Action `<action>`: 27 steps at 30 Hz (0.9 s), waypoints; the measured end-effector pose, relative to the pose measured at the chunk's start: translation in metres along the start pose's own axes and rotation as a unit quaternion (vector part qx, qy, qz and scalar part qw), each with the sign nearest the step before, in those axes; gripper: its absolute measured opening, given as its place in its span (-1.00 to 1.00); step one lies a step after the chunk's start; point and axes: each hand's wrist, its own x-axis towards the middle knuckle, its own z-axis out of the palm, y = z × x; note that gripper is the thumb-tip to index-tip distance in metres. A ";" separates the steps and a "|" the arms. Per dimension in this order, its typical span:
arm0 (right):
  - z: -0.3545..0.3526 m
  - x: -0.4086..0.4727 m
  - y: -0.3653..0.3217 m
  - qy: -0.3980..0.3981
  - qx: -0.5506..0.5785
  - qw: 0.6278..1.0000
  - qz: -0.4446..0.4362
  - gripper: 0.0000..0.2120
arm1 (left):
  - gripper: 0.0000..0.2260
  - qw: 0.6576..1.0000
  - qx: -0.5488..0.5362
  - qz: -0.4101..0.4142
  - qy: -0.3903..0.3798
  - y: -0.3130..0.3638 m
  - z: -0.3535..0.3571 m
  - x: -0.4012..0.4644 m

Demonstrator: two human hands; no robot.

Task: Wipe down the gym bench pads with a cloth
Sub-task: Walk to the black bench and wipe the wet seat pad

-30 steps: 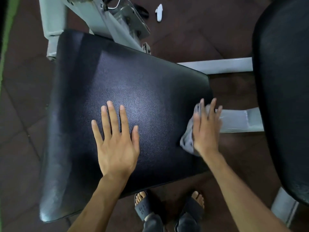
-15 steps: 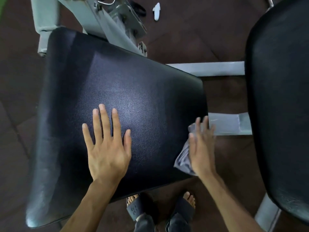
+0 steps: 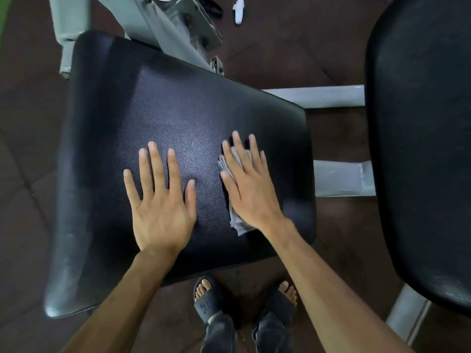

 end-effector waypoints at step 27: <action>-0.028 -0.156 -0.053 0.046 0.223 0.964 0.137 -0.51 | -0.50 0.985 -0.124 0.042 -0.117 0.013 -0.058 -0.127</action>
